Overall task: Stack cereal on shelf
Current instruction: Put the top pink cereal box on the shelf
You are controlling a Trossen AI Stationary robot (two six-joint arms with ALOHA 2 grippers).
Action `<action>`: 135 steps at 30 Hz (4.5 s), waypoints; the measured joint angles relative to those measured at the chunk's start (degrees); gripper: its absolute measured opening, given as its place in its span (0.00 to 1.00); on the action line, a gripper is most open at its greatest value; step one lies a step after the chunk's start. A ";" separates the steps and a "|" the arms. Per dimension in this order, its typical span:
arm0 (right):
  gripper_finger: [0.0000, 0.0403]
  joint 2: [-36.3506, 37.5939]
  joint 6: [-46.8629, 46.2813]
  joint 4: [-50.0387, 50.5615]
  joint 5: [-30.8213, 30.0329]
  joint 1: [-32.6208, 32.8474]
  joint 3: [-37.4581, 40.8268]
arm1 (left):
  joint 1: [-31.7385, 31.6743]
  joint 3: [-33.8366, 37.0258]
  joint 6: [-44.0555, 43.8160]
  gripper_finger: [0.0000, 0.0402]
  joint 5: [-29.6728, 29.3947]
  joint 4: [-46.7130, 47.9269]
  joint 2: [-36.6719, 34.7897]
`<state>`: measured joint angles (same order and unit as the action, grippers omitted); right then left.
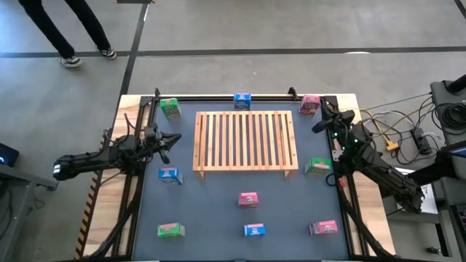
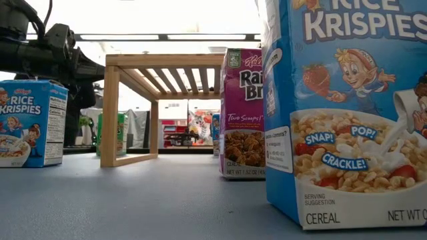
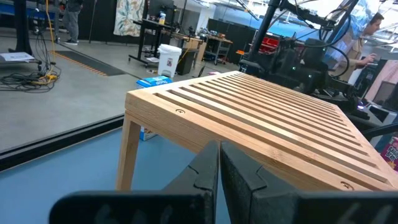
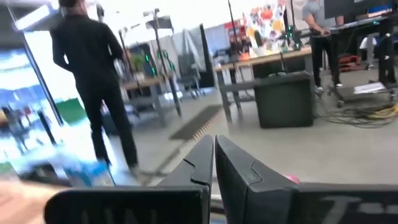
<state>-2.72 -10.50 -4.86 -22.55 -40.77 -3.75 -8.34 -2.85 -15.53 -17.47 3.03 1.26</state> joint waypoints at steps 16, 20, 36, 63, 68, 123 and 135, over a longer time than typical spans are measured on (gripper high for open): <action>0.05 -0.01 6.04 -7.74 0.44 0.00 -0.36 | 0.00 0.00 -0.02 0.00 0.00 0.00 -0.01; 0.18 -1.79 7.37 -7.39 -0.47 0.00 -3.19 | 0.00 0.00 -0.02 0.00 0.00 0.00 -0.02; 0.72 -28.21 7.52 -0.34 -2.59 -0.02 -18.26 | 0.02 0.00 -0.02 0.00 0.01 0.00 -0.02; 0.88 -46.49 -2.86 7.82 -4.49 -6.01 -28.92 | 0.02 0.00 -0.02 0.00 0.04 0.00 0.00; 0.88 -46.49 -4.93 10.38 5.70 -8.30 -28.87 | 0.01 0.00 0.00 0.00 0.03 0.00 0.00; 0.87 -80.21 32.98 69.12 8.57 -10.55 -73.57 | 0.00 0.00 -0.02 0.00 0.04 0.00 0.00; 0.87 -80.23 38.94 69.46 14.61 -15.32 -73.33 | 0.00 0.00 -0.01 0.00 0.04 0.00 0.00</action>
<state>-82.95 28.44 64.60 -7.94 -56.09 -77.08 -8.34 -2.85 -15.54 -17.43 3.03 1.26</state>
